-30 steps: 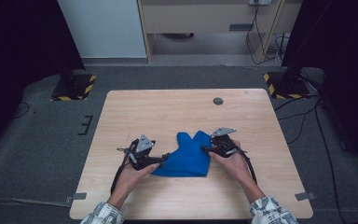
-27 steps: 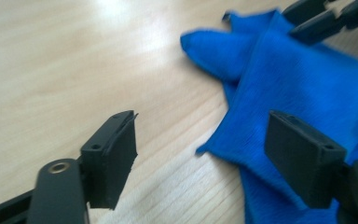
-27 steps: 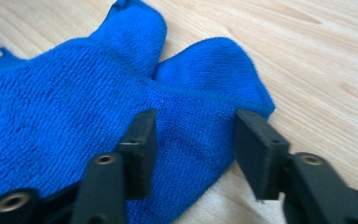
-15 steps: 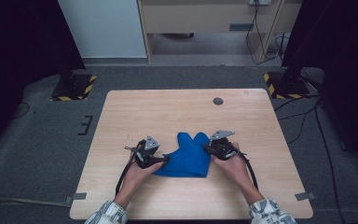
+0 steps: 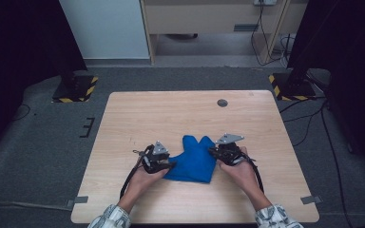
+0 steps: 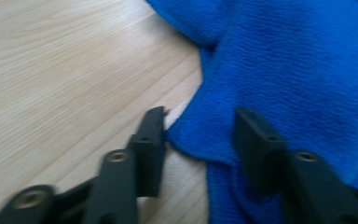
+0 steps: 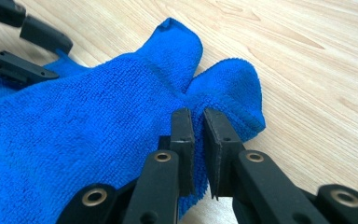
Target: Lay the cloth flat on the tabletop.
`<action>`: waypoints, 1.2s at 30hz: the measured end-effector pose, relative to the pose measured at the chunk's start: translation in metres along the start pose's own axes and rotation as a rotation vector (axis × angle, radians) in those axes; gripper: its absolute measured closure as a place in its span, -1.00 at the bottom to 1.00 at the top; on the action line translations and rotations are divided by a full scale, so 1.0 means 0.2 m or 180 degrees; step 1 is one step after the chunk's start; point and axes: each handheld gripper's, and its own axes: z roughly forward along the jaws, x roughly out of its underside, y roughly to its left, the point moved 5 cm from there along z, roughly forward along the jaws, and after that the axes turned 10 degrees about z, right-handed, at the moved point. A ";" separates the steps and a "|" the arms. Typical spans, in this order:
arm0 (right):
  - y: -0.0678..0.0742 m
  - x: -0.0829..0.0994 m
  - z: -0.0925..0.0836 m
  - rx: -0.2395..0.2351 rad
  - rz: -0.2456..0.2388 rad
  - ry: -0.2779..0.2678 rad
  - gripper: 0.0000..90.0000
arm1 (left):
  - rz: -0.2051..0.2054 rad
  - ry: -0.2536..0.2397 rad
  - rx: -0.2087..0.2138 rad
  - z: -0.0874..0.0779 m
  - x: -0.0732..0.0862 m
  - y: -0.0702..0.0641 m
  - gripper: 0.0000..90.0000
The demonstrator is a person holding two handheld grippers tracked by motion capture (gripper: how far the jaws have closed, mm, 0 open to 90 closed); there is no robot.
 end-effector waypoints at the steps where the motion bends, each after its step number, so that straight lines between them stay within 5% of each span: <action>1: 0.00 0.00 0.00 0.0002 0.0015 -0.0004 0.84 | -0.0003 -0.0006 0.0033 0.00 0.00 0.00 0.39; 4: 0.00 0.00 -0.01 0.0002 0.0017 -0.0003 0.84 | -0.0060 -0.0008 0.0112 0.00 0.00 -0.01 0.74; 8: 0.00 0.00 -0.01 -0.0002 -0.0010 0.0006 0.85 | 0.0002 -0.0004 0.0038 0.00 -0.02 -0.02 0.85; 15: 0.00 0.00 -0.02 0.0003 0.0007 0.0022 0.84 | -0.0037 -0.0256 -0.0210 -0.08 -0.06 0.01 0.82; 26: 0.00 0.00 -0.03 -0.0018 0.0036 0.0024 0.85 | -0.0004 -0.0330 -0.0302 -0.13 -0.07 0.05 0.94; 31: 0.02 -0.01 -0.04 -0.0083 0.0031 -0.0031 0.70 | -0.0052 -0.0463 -0.0406 -0.20 -0.09 0.09 0.96; 36: 0.03 -0.03 -0.04 -0.0082 0.0054 -0.0096 0.25 | -0.0138 -0.0469 -0.0591 -0.27 -0.05 0.18 0.97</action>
